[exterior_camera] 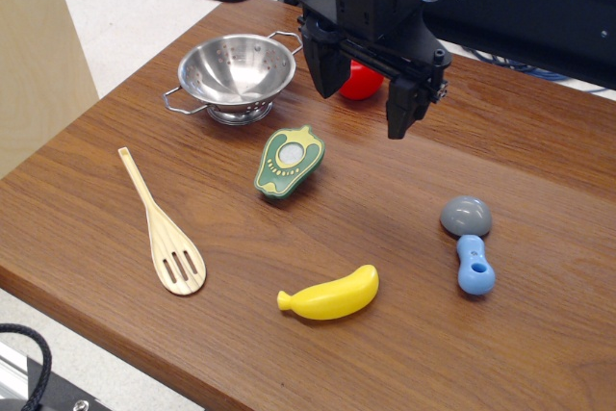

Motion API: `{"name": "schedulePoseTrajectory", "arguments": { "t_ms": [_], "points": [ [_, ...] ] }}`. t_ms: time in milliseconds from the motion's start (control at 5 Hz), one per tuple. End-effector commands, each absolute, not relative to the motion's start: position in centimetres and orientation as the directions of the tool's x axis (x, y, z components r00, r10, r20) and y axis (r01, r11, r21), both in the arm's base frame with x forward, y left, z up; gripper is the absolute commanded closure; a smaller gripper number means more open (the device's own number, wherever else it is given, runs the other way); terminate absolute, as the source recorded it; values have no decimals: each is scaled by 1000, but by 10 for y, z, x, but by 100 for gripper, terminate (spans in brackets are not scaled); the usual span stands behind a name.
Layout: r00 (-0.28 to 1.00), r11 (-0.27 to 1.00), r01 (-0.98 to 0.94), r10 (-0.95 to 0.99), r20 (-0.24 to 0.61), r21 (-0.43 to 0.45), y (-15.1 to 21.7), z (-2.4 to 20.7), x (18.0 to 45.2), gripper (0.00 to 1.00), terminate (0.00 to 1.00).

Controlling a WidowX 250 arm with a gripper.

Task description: Put banana in colander

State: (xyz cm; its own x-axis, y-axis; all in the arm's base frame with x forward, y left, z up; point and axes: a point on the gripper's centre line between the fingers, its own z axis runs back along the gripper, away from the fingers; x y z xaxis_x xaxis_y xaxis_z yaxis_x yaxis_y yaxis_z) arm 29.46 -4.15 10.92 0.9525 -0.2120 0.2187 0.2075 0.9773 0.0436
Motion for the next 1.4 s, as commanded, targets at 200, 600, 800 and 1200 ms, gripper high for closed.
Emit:
{"name": "schedulePoseTrajectory", "arguments": {
  "t_ms": [200, 600, 800, 1200],
  "points": [
    [911, 948, 317, -307, 275, 7, -34, 108, 273, 0, 0],
    [893, 909, 416, -407, 192, -9, -42, 87, 235, 0, 0],
    [882, 892, 453, -449, 144, 4, -45, 64, 224, 0, 0],
    [876, 884, 465, -468, 116, 51, -59, 34, 214, 0, 0]
  ]
}}
